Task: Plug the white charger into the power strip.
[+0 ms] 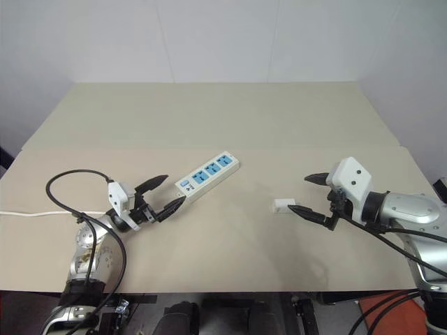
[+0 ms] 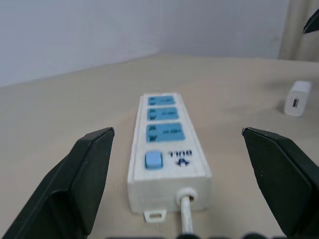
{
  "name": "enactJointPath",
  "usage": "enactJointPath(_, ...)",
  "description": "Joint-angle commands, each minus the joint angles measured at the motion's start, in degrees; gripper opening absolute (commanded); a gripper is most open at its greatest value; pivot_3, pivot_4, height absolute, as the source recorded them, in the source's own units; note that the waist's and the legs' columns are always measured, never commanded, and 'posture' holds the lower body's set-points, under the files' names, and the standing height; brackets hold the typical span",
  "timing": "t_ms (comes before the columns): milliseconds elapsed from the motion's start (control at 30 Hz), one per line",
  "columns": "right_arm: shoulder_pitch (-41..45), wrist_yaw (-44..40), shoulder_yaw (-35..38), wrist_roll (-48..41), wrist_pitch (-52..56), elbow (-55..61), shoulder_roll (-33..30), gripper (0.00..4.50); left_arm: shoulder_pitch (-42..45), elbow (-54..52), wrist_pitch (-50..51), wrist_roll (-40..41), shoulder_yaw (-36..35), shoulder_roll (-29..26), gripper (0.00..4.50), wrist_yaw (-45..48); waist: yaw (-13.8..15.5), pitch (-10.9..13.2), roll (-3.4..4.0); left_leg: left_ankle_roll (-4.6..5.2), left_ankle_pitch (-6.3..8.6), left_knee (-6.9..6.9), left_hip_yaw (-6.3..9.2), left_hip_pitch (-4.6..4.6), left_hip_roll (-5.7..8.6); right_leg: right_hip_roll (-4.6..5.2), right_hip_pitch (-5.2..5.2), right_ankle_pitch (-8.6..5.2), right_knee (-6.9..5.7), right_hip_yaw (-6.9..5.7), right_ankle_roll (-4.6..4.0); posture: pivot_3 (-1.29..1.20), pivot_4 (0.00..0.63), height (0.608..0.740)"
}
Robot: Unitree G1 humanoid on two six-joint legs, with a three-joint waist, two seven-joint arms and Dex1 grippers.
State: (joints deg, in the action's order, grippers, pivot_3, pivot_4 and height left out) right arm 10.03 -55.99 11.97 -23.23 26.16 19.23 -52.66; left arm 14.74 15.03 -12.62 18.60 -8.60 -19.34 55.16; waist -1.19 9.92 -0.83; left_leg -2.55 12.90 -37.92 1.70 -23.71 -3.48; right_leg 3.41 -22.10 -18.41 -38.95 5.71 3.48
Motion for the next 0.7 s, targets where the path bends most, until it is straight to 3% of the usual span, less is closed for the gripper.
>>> enactJointPath(33,2.20,0.12,-0.16,-0.98,-0.07,1.81,-0.05,4.50,-0.01,-0.41,-2.47,-0.59,0.45,0.12,4.49,-1.64,0.21,0.00,0.00,0.00,0.00,0.00,0.00,0.00,0.00,0.00,0.00,0.00,0.00,0.00,0.00,0.00,0.150,0.740)
enactJointPath(367,7.56,-0.10,-5.29,-2.67,2.41,5.99,0.74,4.50,3.92,3.09,-0.54,-1.74,2.87,0.02,4.49,-3.92,0.36,-0.01,-0.01,-0.01,0.00,0.00,0.00,-0.01,0.01,0.00,0.01,0.00,0.01,-0.02,0.00,0.00,0.150,0.740)
enactJointPath(700,6.78,1.46,-5.81,-2.56,3.58,8.26,1.39,4.50,7.73,7.69,2.56,-3.62,4.95,-0.54,4.49,-4.80,0.37,-0.01,-0.02,-0.01,0.00,0.00,0.00,-0.01,0.02,0.00,0.00,0.00,0.01,-0.02,0.00,0.00,0.150,0.740)
